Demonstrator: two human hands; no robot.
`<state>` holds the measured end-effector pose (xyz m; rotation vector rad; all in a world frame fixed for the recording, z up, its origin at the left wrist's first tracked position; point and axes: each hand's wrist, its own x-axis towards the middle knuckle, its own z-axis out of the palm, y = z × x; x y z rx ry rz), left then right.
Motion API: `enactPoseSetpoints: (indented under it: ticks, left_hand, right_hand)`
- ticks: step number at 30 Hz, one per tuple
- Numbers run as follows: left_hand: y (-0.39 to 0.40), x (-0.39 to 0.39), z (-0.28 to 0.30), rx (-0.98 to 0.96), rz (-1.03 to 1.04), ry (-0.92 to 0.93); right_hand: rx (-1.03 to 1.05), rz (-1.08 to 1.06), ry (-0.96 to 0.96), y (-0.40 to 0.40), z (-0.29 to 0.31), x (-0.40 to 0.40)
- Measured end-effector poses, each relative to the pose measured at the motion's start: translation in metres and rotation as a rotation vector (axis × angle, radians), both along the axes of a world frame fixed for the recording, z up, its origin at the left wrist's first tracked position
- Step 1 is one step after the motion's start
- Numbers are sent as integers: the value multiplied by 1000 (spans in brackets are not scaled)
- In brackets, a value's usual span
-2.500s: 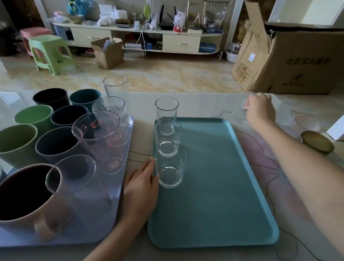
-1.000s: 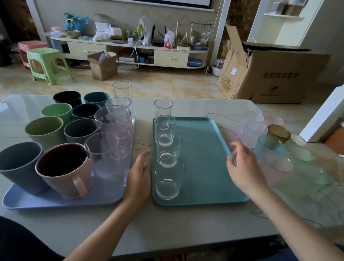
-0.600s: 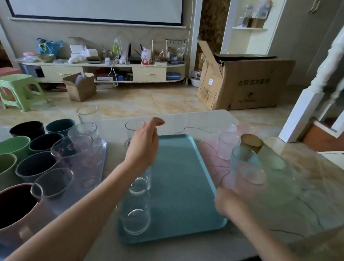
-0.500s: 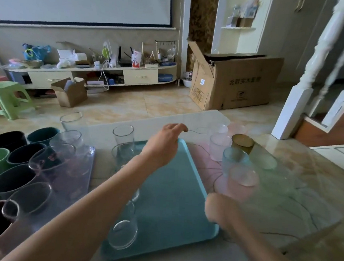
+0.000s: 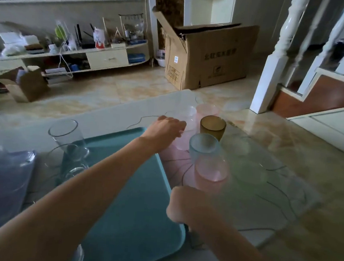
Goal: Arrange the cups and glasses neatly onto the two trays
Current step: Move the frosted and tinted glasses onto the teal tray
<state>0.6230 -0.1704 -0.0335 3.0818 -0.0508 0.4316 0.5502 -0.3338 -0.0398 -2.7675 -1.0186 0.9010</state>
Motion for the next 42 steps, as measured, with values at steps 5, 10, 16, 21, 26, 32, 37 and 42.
enactPoseSetpoints:
  ticks: [5,10,16,21,26,32,37,42]
  left_hand:
    - [52,-29,28,-89,199,-90]
    - [108,-69,35,-87,412,-94]
    - [129,-91,22,-57,522,-11]
    - [130,-99,6,-99,578,103]
    - [137,-108,9,-172,524,141]
    - [133,-111,9,-185,453,123]
    - [130,-111,6,-183,458,94]
    - [72,-103,23,-94,210,-74]
  right_hand:
    - [-75,130,-49,3,2,-4]
    - [-118,162,-86,8,1,-4]
    - [-134,118,-76,12,-6,-2]
    - [-200,113,-32,17,-11,1]
    - [-211,139,-57,17,-8,-2]
    - [-224,159,-69,18,-8,-3]
    - [-206,154,-89,16,-8,-3]
    - [-191,191,-101,11,-6,-6]
